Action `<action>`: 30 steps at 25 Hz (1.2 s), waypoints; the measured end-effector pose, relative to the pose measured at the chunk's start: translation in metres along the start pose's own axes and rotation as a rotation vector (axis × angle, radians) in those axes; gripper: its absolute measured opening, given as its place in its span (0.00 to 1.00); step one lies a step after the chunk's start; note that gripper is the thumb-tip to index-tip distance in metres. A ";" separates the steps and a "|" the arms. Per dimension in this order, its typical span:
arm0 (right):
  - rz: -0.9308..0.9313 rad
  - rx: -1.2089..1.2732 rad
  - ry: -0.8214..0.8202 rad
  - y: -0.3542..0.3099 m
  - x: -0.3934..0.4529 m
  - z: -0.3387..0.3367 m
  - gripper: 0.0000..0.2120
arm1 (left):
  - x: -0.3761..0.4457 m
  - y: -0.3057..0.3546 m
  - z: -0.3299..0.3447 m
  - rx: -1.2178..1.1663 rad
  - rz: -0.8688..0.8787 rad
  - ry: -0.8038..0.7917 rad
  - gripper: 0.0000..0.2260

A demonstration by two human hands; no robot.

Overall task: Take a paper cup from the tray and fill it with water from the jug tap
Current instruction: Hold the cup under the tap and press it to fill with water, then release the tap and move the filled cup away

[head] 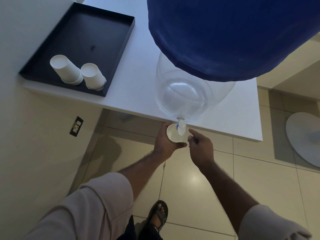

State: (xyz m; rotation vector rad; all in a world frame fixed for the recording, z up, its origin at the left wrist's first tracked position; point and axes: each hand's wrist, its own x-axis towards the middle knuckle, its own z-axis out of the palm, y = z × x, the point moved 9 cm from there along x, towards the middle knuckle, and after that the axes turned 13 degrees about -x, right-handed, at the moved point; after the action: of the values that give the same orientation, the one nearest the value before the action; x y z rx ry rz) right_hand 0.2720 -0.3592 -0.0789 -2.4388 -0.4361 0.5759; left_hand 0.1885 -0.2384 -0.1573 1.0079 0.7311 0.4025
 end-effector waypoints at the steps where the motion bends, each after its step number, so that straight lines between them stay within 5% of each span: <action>1: 0.012 0.028 -0.040 0.002 0.001 0.006 0.16 | 0.000 -0.002 0.001 -0.009 -0.005 -0.011 0.34; 17: 0.097 0.305 -0.152 0.021 -0.023 0.004 0.14 | -0.048 -0.009 0.015 0.288 -0.085 -0.159 0.31; 30: 0.046 0.425 0.064 0.046 -0.033 -0.107 0.12 | -0.064 0.026 0.110 0.446 0.194 -0.249 0.30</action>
State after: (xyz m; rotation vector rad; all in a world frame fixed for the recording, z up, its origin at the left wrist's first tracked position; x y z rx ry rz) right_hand 0.3049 -0.4592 -0.0185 -2.0570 -0.2049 0.5450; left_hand 0.2227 -0.3329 -0.0748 1.5273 0.5067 0.2773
